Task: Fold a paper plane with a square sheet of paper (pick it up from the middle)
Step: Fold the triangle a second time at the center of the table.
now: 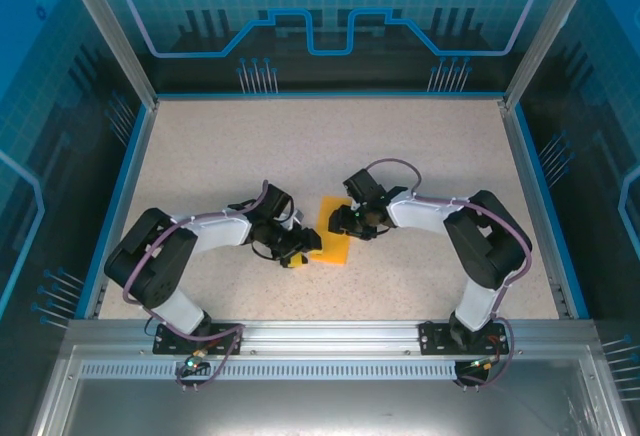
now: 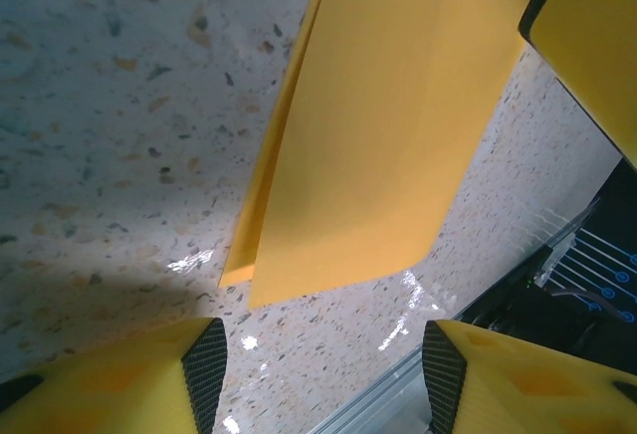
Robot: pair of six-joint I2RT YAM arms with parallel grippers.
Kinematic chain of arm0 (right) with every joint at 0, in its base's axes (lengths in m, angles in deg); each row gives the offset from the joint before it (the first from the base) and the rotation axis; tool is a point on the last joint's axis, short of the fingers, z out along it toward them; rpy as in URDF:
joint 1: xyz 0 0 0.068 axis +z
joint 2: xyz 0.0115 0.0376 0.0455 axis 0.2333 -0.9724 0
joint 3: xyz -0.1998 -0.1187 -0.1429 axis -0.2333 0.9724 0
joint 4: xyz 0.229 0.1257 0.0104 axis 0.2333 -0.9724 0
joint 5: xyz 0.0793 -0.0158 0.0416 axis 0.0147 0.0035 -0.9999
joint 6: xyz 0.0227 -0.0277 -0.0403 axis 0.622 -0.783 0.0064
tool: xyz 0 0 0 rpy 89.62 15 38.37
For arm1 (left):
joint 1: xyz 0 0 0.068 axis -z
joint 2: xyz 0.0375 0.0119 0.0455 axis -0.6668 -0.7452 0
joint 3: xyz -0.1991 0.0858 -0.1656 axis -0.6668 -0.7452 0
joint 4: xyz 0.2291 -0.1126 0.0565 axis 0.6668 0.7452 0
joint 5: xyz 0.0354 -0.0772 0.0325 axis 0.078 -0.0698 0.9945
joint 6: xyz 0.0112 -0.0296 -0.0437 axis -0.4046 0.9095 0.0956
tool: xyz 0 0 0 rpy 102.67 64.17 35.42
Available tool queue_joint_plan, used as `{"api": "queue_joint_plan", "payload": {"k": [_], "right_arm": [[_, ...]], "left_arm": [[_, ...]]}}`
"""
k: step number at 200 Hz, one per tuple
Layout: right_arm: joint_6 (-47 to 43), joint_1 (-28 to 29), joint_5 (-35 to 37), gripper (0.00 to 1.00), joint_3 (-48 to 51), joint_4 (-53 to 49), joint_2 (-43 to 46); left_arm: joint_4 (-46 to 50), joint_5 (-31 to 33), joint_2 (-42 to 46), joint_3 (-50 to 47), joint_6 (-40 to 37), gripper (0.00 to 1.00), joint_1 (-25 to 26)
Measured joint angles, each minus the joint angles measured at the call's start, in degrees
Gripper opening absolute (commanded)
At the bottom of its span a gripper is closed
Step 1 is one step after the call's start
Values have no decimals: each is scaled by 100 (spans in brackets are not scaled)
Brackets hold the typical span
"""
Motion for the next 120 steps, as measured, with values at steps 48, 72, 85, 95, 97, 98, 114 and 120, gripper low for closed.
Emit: {"api": "queue_joint_plan", "payload": {"k": [48,72,85,95,97,98,114,120], "right_arm": [[22,-28,-131,53,59,188,0],[22,-28,-160,53,76,251,-2],[22,-28,-175,53,94,284,-2],[22,-28,-190,53,96,302,-2],[22,-28,-195,53,96,304,-2],[22,-28,-197,53,96,306,-2],[22,-28,-201,53,96,313,-2],[22,-28,-203,53,96,315,-2]], "left_arm": [[-76,7,-114,74,52,55,4],[-133,13,-170,107,52,54,11],[-160,20,-175,111,52,54,15],[-170,20,-184,133,52,53,20],[-173,20,-190,138,52,52,20],[-179,17,-192,140,55,52,20],[-232,17,-221,168,55,51,20],[-264,17,-225,170,57,51,20]]}}
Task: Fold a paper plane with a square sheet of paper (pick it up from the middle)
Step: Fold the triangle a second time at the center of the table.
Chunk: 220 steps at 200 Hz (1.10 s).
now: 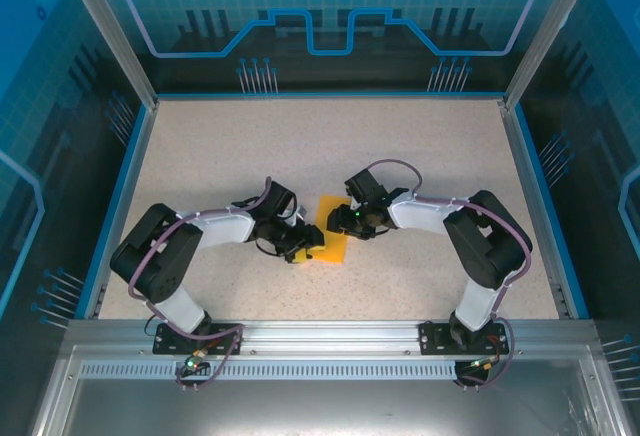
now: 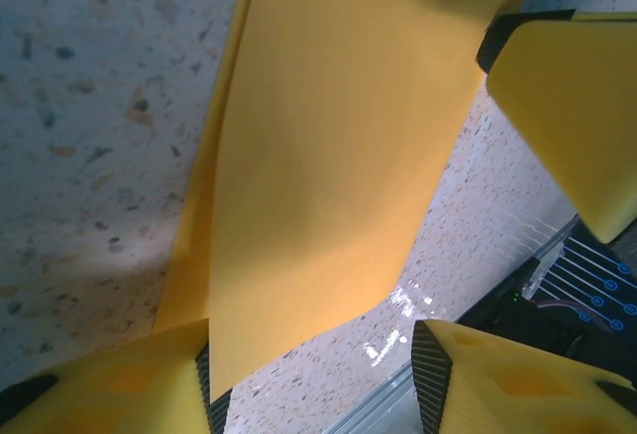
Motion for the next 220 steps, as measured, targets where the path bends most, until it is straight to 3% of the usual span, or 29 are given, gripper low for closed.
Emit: {"api": "queue_joint_plan", "payload": {"k": [21,49,90,172,220], "right_arm": [[-2,0,-2,51,0,7,0],[-31,0,0,40,7,11,0],[-199,35,28,37,168,-33,310],[-170,579,107,20,577,59,675],[-85,599,111,16,702,199,581]], "left_arm": [[-72,-2,0,0,0,48,0],[-74,-2,0,0,-4,42,0],[-72,4,0,0,-7,34,0],[-70,48,-11,0,-28,33,0],[-26,50,-37,72,-55,33,0]]}}
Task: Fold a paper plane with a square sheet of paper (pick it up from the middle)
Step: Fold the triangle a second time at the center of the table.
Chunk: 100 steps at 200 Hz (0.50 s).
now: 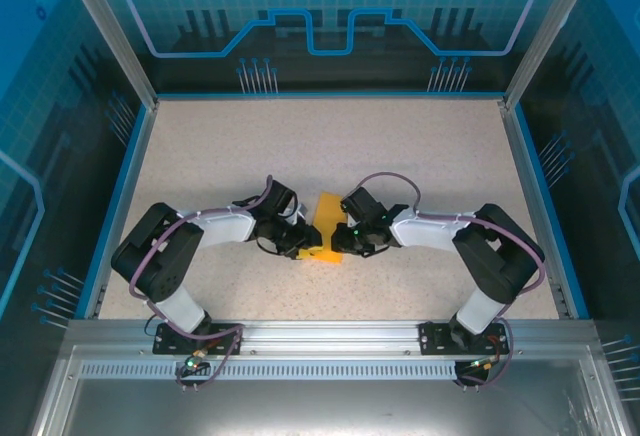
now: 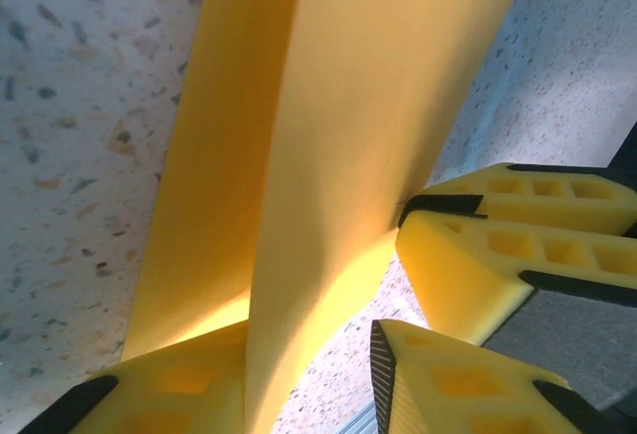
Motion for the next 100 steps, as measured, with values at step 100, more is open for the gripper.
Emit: {"api": "queue_joint_plan", "payload": {"k": [100], "right_arm": [[20,-2,-4,10,59,66,-133]], "left_arm": [[2,-4,-4,103,0,28,0]]}}
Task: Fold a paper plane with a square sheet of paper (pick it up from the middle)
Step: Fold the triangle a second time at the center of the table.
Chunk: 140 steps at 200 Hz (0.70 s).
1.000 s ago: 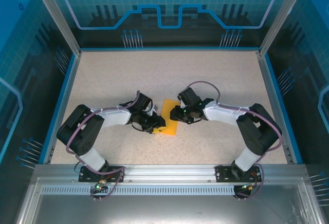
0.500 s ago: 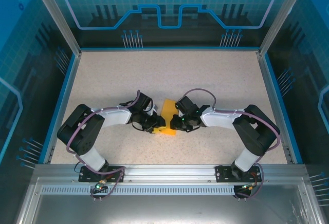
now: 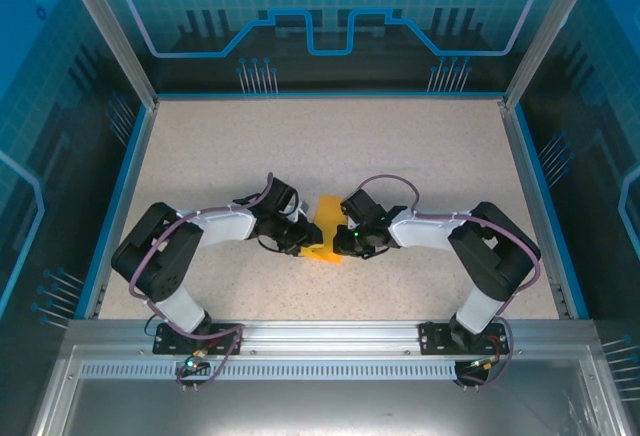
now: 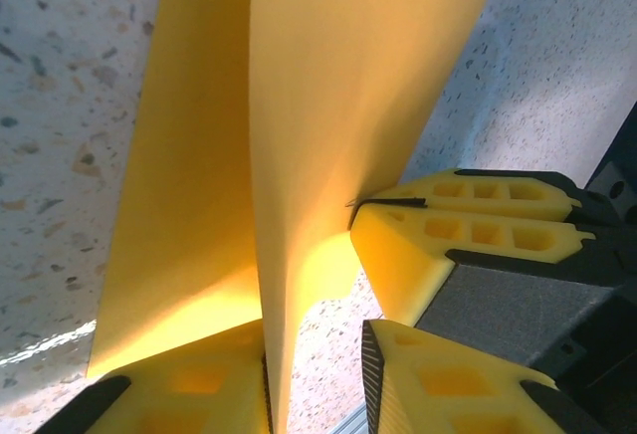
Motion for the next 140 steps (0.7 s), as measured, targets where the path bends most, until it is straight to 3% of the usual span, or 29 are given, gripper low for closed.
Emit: {"api": "queue_joint_plan", "payload": {"k": [140], "right_arm": [[0,-72,-170,6,155,278,24]], "left_arm": [[-396,-343,2,111,162,29,0]]}}
